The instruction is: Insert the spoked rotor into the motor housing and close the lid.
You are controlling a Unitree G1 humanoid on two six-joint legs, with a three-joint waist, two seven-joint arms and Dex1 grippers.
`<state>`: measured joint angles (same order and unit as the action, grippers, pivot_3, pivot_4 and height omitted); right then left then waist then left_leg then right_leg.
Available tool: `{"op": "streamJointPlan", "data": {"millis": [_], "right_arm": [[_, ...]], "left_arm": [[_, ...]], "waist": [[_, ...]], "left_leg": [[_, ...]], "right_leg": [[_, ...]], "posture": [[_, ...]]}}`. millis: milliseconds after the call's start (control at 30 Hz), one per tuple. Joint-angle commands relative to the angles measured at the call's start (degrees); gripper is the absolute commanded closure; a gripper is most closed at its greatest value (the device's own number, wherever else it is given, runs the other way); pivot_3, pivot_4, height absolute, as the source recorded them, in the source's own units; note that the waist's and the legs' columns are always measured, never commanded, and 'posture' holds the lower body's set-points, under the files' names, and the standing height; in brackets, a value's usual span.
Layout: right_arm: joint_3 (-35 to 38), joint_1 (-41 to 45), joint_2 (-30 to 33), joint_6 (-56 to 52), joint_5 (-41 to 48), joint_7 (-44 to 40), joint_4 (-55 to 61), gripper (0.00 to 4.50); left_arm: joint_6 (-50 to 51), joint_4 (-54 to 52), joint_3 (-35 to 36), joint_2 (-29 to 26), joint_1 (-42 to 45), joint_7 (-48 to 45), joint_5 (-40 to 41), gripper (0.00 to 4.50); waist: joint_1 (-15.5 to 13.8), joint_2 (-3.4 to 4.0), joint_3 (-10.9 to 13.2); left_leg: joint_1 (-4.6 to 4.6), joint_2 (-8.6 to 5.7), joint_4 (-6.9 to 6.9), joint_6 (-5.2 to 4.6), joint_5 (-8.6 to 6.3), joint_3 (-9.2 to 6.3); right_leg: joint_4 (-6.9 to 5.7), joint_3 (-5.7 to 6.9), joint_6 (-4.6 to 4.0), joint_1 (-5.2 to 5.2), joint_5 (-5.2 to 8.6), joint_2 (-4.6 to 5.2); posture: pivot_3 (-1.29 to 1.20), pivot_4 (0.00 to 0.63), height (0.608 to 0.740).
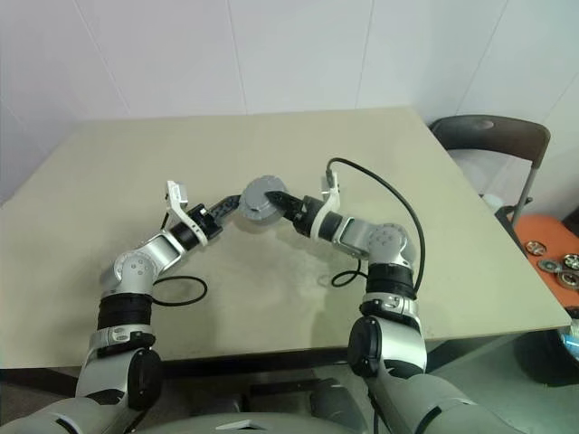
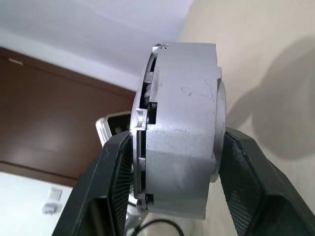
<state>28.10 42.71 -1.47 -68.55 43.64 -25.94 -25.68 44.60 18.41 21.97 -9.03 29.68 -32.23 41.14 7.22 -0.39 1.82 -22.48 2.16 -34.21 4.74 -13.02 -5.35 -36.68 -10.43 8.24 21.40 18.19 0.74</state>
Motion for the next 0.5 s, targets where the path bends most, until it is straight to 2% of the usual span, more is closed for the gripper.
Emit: {"op": "streamJointPlan", "data": {"millis": [33,167,267,500], "right_arm": [[-0.1,2.2,-1.2,1.5,2.9,-0.2,0.4,2.32],[0.0,2.1,-1.2,2.6,3.2,-0.2,-0.5,2.32],[-0.1,2.1,-1.4,3.2,3.4,-0.3,-0.9,2.32],[-0.7,1.3,-2.6,3.7,4.2,-0.9,-0.5,2.32]], "left_arm": [[1.4,-3.1,1.6,0.9,2.6,0.4,4.8,2.31],[3.0,-2.7,3.3,0.6,2.3,1.6,7.7,0.90],[5.5,-2.2,4.0,0.6,2.4,3.2,10.0,0.02],[10.9,0.6,5.7,0.5,3.2,7.7,13.0,0.02]], "waist": [[0.0,0.00,0.0],[0.1,0.01,0.0],[0.0,0.01,0.0],[0.0,0.01,0.0]], "left_leg": [[0.00,0.00,0.00,0.00,0.00,0.00],[0.01,0.00,0.01,0.00,0.00,0.00],[0.00,-0.01,0.01,0.01,0.00,-0.01],[0.00,-0.01,0.00,0.01,0.00,-0.03]], "right_leg": [[0.00,0.00,0.00,0.00,0.00,0.00],[-0.01,0.00,0.00,0.02,0.00,-0.01],[0.00,0.01,0.00,0.00,0.00,0.00],[0.00,0.02,0.00,0.00,0.00,0.00]], "posture": [[0.00,0.000,0.740],[0.00,0.000,0.740],[0.00,0.000,0.740],[0.00,0.000,0.740]]}}
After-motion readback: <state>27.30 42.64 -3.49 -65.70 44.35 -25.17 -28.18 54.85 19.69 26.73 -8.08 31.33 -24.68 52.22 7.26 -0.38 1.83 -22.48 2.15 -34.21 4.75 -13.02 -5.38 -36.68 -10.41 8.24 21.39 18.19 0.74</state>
